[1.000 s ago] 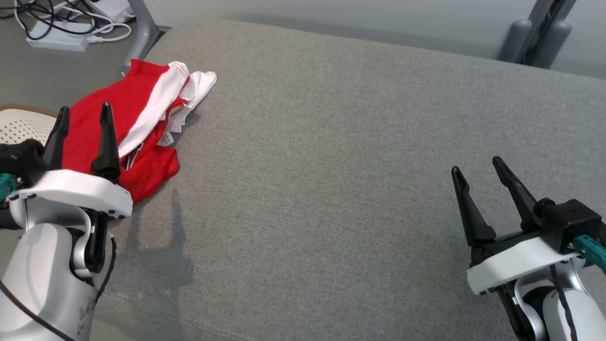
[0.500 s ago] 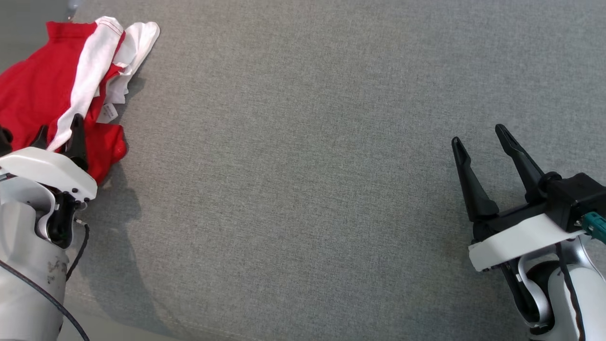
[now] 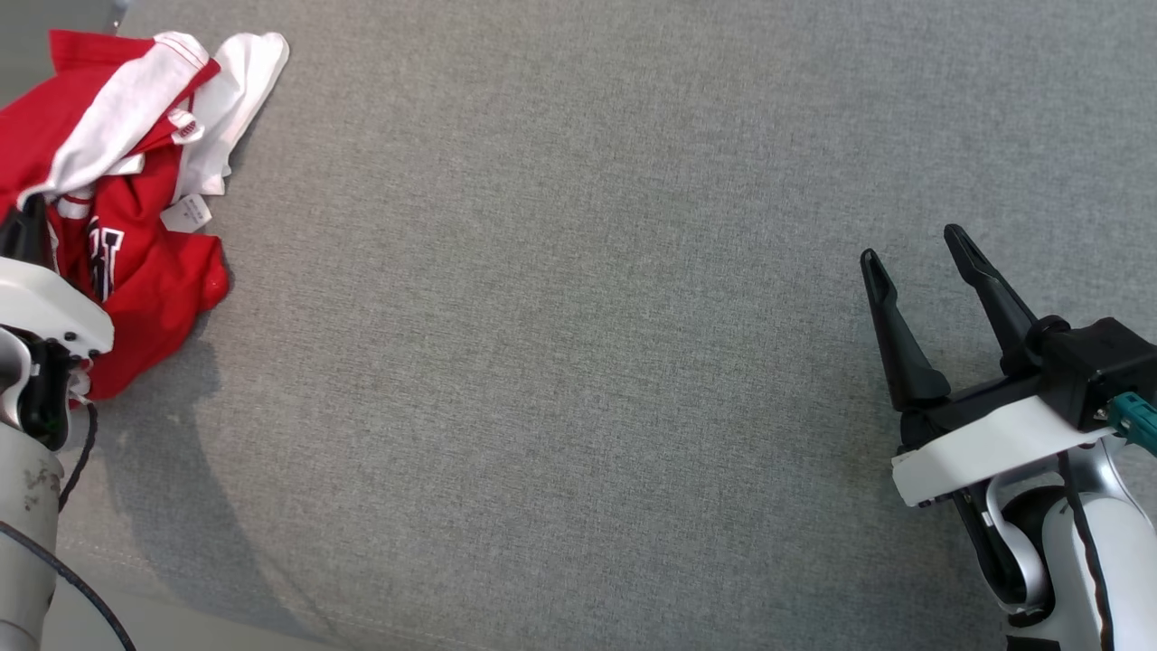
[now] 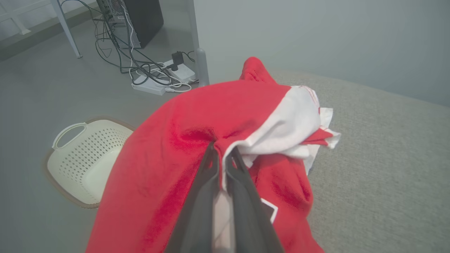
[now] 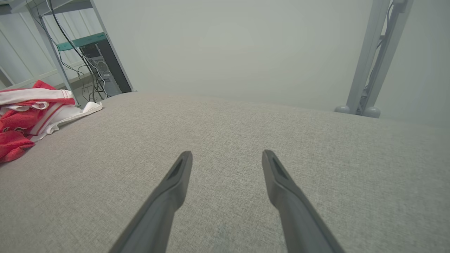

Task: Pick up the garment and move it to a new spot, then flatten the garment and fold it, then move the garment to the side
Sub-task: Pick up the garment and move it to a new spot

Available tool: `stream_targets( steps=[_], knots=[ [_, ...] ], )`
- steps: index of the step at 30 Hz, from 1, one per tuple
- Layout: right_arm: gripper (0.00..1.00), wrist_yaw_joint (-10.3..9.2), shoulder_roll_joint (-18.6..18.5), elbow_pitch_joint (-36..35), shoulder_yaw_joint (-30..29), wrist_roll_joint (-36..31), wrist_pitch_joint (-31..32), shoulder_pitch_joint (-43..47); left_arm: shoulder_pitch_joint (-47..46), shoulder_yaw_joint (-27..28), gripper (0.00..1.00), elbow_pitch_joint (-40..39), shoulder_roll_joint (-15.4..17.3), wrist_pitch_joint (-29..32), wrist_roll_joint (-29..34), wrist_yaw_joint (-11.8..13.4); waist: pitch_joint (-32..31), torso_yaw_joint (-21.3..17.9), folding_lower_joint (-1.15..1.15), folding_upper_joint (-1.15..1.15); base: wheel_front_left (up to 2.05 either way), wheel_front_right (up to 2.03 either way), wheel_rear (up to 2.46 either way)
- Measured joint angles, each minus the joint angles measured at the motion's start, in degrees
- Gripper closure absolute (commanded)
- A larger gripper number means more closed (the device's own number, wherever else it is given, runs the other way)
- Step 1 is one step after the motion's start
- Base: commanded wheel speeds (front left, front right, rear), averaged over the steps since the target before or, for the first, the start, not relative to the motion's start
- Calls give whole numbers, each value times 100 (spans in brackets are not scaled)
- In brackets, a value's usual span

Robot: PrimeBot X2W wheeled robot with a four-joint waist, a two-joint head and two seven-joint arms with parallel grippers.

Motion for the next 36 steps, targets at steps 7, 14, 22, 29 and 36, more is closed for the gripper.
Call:
stream_targets(
  steps=[7,14,22,29,36],
  knots=[
    [0,-1,87,116,-52,36,-118,56,-41,-7,100,-402,83,-494,108,69,-317,19,0,0,0,0,0],
    [0,-1,205,230,-153,86,-237,260,431,57,100,-1646,-53,-597,144,214,-801,-27,0,0,0,0,0],
    [0,-1,296,330,-241,147,-355,533,1844,-168,100,-3995,-270,-363,403,797,-1404,-206,0,0,0,0,0],
    [0,0,334,323,-259,198,-379,659,3115,-455,100,-6048,-190,453,584,1283,-1684,-619,0,0,0,0,0],
    [0,-1,350,293,-267,259,-398,735,3671,-1039,100,-7159,-279,1018,754,1412,-1789,-1165,0,0,0,0,0]
  ],
)
